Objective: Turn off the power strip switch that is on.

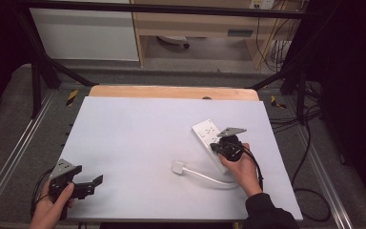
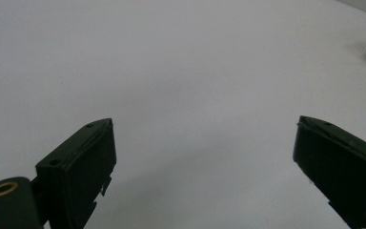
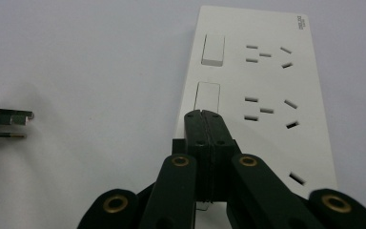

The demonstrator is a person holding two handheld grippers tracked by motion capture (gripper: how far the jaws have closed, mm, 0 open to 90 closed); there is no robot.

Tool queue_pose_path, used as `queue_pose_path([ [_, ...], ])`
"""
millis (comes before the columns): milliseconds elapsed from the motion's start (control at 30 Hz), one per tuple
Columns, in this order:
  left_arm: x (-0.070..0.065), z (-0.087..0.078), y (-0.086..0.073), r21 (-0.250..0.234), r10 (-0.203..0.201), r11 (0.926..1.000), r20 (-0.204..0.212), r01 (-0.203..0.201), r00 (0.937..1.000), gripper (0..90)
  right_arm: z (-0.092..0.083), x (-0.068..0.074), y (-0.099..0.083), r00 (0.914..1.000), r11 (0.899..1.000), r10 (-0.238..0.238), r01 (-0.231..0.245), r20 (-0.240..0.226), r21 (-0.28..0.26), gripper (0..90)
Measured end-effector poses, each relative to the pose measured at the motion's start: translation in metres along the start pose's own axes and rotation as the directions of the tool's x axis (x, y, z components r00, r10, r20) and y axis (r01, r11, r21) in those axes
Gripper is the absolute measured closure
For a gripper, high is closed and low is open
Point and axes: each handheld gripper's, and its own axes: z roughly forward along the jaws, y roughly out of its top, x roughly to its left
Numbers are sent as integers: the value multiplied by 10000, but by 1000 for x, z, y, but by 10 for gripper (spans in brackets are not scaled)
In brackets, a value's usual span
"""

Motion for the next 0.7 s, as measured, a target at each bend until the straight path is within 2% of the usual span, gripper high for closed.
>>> queue_pose_path([
  [267, 1, 0, 0, -12, -35, 10000, -80, 35, 10000, 72, 1, 0, 2, 10000, 10000, 69, -69, 23, 33, 900],
  [700, 0, 0, -1, 20, -39, 10000, -87, 39, 10000, 72, -5, 4, 7, 10000, 9992, 62, -65, -78, -382, 900],
])
